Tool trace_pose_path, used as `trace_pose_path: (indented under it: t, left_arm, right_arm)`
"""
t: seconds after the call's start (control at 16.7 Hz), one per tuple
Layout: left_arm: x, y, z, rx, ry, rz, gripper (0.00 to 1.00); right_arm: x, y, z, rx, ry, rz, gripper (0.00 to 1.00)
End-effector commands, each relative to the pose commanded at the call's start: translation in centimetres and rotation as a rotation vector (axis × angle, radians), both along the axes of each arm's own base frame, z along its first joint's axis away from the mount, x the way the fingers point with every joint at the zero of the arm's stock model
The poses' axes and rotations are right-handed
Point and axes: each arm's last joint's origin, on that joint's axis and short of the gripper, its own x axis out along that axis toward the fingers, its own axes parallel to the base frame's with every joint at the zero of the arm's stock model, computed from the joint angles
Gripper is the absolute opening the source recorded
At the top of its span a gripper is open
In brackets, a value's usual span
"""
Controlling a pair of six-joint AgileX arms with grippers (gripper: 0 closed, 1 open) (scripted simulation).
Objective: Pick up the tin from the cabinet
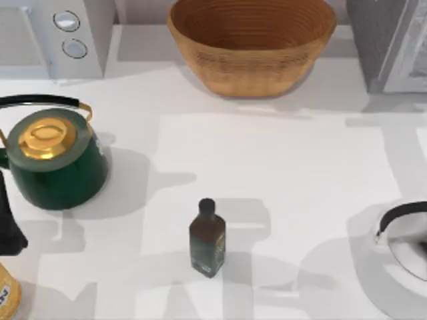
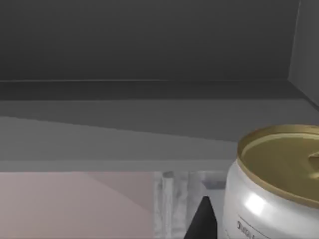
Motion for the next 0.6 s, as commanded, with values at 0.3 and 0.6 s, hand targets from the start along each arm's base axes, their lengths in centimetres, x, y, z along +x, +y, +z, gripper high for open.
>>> trace_pose_path:
  t: [0.3,0.6]
  left_arm:
    - [0.0,0.0,0.0,0.000,0.000,0.000,1.00]
    - [0.0,0.0,0.0,0.000,0.000,0.000,1.00]
  right_arm:
    - [-3.5,-1.5,-9.0,-0.005,0.028,-0.016,0.00]
    - [-6.0,-2.5,-20.0,-0.006,0.042,-0.019,0.00]
